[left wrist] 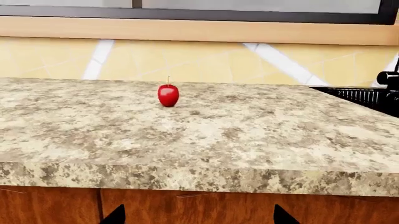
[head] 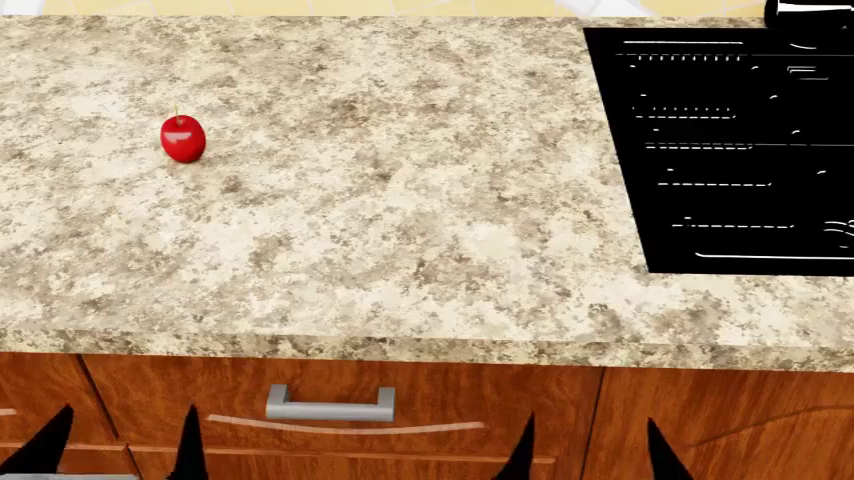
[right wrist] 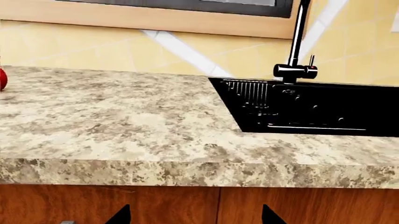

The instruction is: Place the cherry and the sweet potato on separate cutting boards.

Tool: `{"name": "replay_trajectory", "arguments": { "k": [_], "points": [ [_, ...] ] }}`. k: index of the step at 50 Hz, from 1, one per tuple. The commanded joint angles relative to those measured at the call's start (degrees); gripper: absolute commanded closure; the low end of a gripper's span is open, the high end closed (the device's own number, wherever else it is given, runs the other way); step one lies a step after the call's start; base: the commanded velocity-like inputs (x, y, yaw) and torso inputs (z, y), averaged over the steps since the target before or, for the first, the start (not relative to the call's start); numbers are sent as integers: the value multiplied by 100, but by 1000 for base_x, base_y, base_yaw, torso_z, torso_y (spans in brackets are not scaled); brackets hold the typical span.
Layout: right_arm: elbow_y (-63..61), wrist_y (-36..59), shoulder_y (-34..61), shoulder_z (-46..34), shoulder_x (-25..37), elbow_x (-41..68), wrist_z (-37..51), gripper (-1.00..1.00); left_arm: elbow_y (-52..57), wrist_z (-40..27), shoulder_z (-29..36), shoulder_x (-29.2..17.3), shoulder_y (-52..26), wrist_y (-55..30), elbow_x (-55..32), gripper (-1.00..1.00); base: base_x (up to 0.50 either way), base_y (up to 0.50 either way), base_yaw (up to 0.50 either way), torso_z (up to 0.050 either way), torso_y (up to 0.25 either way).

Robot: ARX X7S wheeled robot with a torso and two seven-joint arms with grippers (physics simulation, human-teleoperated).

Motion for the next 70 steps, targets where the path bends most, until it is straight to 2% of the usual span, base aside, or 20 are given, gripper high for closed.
{"name": "replay_trajectory", "arguments": {
  "k": [1, 6, 8, 9, 10, 11, 13, 21, 39, 60, 70],
  "points": [
    [-1969, 2202, 902, 517, 570, 611, 120, -100, 2026, -281, -545, -613, -1012, -2440, -1294, -100, 0, 0, 0, 0, 0],
    [-2401, 3252, 1782, 698, 833, 1139, -71, -100, 2494, -373, -682, -957, -1856, -3580, -1889, -100, 0, 0, 0, 0, 0],
    [-2319, 3570, 2160, 862, 937, 1406, -216, -100, 2409, -438, -1139, -869, -2424, -4376, -2954, -100, 0, 0, 0, 0, 0],
    [-2288, 3592, 2215, 887, 951, 1485, -292, -100, 2360, -450, -1171, -872, -2541, -4504, -3076, -100, 0, 0, 0, 0, 0],
    [-2130, 4044, 2431, 915, 985, 1703, -340, -100, 2192, -480, -1218, -894, -2834, -4649, -3148, -100, 0, 0, 0, 0, 0],
    [-1976, 4056, 2630, 814, 1076, 1581, -360, -100, 1908, -351, -900, -1098, -3206, -4661, -2785, -100, 0, 0, 0, 0, 0],
    [-1944, 4146, 2768, 899, 1095, 1680, -399, -100, 1620, -275, -856, -1115, -3393, -4695, -2749, -100, 0, 0, 0, 0, 0],
    [-1636, 3929, 2757, 805, 1224, 1561, -554, -100, 994, -74, -374, -1085, -3473, -4449, -2290, -100, 74, 0, 0, 0, 0],
    [-1383, 3743, 2668, 656, 1207, 1488, -629, -100, 84, 85, -45, -1108, -3718, -4310, -1923, -100, 434, 0, 0, 0, 0],
    [-1488, 3789, 2561, 869, 1166, 1733, -613, -100, -320, 199, 296, -1199, -3741, -4540, -1814, -100, 368, 0, 0, 0, 1],
    [-1607, 3783, 2426, 987, 1184, 1801, -560, -100, -1762, 478, 385, -1091, -3830, -3856, -1453, -100, 0, 0, 0, 0, 0]
  ]
}}
